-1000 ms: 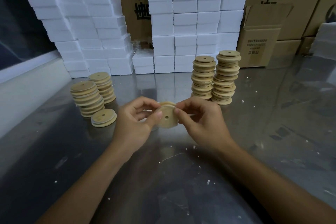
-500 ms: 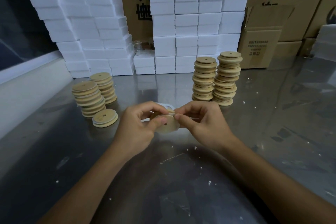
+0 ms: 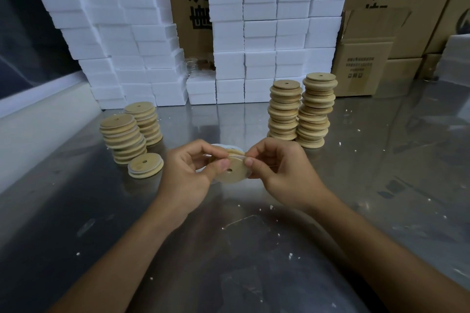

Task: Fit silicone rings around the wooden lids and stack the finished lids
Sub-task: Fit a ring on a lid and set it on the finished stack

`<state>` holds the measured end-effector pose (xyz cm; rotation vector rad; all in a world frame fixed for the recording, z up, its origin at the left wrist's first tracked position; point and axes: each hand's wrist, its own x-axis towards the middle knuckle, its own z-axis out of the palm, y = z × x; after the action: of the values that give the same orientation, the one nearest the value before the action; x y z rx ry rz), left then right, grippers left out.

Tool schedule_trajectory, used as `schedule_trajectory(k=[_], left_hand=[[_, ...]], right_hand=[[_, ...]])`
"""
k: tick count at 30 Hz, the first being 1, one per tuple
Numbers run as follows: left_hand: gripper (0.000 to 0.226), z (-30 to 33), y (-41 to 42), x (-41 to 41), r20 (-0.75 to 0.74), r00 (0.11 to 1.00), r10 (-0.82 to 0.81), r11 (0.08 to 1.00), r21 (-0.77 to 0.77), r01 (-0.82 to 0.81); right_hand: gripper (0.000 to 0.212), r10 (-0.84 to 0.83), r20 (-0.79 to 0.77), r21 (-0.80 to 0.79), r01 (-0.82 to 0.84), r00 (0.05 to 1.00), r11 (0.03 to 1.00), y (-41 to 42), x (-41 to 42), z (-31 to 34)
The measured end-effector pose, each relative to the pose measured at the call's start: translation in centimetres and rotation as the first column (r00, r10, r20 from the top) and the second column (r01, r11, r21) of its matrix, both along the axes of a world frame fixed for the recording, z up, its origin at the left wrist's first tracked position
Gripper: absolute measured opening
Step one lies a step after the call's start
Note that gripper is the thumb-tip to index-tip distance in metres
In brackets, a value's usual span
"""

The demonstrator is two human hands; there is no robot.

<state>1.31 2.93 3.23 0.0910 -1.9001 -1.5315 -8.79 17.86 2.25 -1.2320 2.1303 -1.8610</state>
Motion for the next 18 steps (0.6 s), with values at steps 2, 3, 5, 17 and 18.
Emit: schedule_trajectory(k=[2,3,5,17,18], left_hand=[[0.028,0.03,0.01,0.00,-0.004,1.000,-0.011,1.000,0.019,0.011],[0.029,0.05,0.04,0.00,-0.006,1.000,-0.013,0.999,0.030,0.014],[0.025,0.00,0.06,0.03,-0.010,1.000,-0.016,0.998,0.068,0.017],[0.016,0.57,-0.29,0.08,0.030,0.999,-0.045,0.912,0.409,0.029],[0.015,0.61,-0.33,0.09,0.048,0.998,-0.047,0.918,0.396,0.024]], right_hand=[[0.013,-0.016,0.044,-0.033,0.017,0.999,0.999,-0.06,-0.03,0.03],[0.012,-0.020,0.052,-0.038,0.022,0.998,0.999,-0.08,-0.04,0.07],[0.008,-0.005,0.068,-0.045,0.008,0.998,0.999,-0.06,-0.02,0.11],[0.009,0.043,0.176,-0.121,-0.022,0.983,0.992,-0.49,0.14,-0.73],[0.010,0.019,0.141,-0.123,-0.001,0.990,0.992,-0.53,0.05,-0.84]])
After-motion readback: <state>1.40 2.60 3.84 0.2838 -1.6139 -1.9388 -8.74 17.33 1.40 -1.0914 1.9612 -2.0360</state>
